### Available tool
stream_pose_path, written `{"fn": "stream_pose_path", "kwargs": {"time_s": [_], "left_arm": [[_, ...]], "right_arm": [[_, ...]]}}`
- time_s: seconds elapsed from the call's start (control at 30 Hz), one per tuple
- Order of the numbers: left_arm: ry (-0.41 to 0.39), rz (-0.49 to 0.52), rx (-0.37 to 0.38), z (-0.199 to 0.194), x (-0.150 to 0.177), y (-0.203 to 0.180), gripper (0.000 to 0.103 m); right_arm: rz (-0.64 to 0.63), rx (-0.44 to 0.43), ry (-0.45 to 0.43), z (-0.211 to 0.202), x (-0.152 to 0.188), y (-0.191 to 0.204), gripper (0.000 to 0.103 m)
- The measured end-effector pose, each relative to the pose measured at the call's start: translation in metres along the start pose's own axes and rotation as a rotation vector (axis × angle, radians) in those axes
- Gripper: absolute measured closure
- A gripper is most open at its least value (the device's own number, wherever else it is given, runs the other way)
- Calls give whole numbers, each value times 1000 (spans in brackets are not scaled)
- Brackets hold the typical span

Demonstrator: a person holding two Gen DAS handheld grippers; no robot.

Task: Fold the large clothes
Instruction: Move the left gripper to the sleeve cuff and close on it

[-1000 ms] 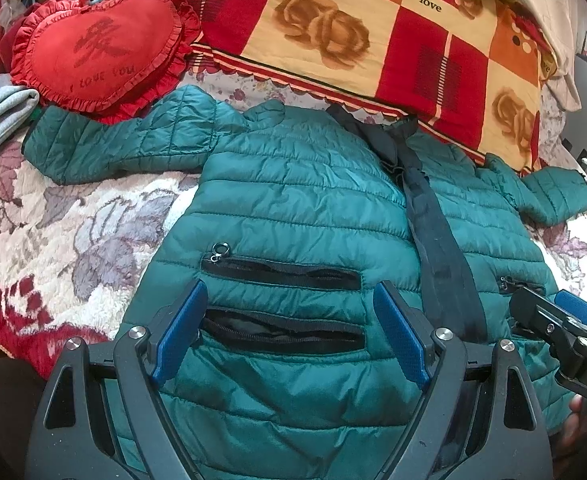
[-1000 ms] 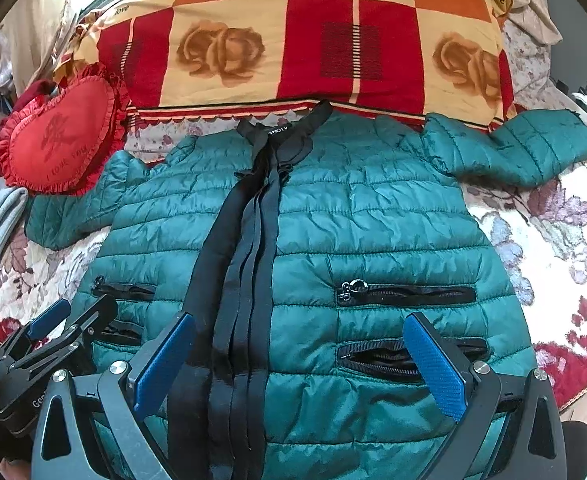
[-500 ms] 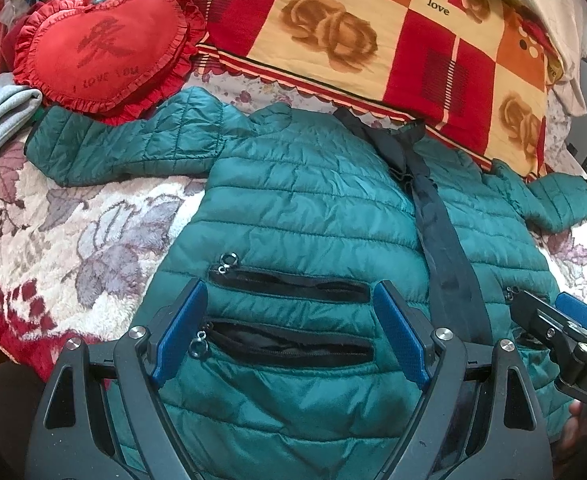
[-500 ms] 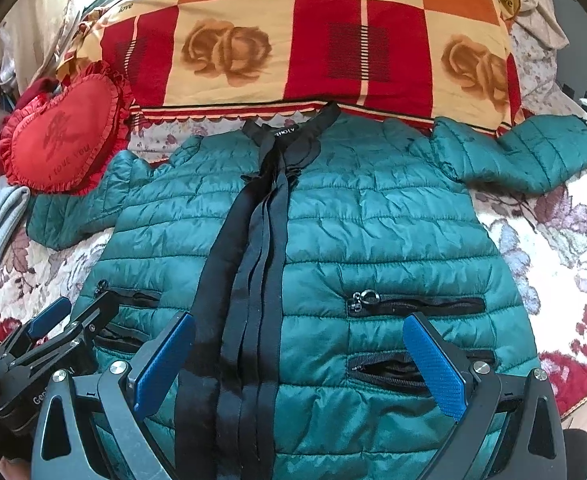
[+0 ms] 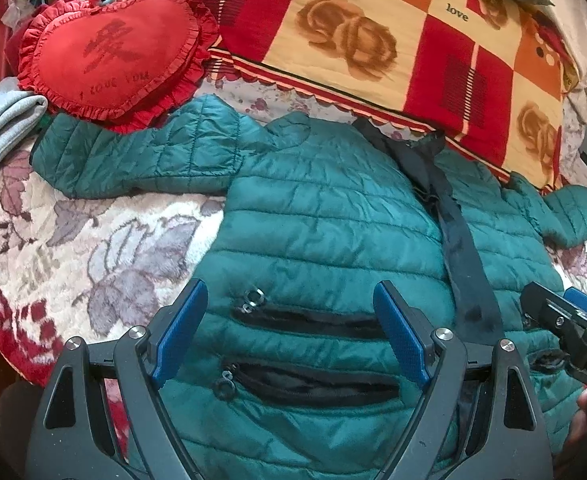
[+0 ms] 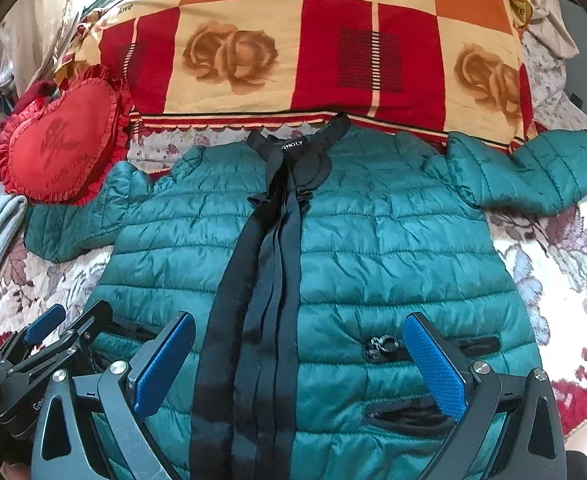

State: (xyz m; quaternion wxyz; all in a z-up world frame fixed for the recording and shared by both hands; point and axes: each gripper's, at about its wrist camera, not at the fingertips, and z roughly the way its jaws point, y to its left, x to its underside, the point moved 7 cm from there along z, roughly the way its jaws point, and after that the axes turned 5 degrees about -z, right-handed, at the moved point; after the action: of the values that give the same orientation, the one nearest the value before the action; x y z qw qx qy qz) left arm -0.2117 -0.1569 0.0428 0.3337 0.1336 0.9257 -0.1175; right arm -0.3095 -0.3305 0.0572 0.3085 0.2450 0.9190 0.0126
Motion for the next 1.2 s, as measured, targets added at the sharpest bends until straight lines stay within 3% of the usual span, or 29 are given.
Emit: {"fn": "stream_pose_path", "kwargs": {"time_s": [0.23,0.43,1.2], "left_arm": [[0,-42,-33,9,-17,21,18],[-12,-71,-63,13,-35,41,18],[-11,-202,-303,60,-86,172,18]], "right_arm": [[-19,14,-38,9,-21,6,0],[-4,2,-18,23,-34,9,0],[-22,-17,37,66,-52,23,0]]}}
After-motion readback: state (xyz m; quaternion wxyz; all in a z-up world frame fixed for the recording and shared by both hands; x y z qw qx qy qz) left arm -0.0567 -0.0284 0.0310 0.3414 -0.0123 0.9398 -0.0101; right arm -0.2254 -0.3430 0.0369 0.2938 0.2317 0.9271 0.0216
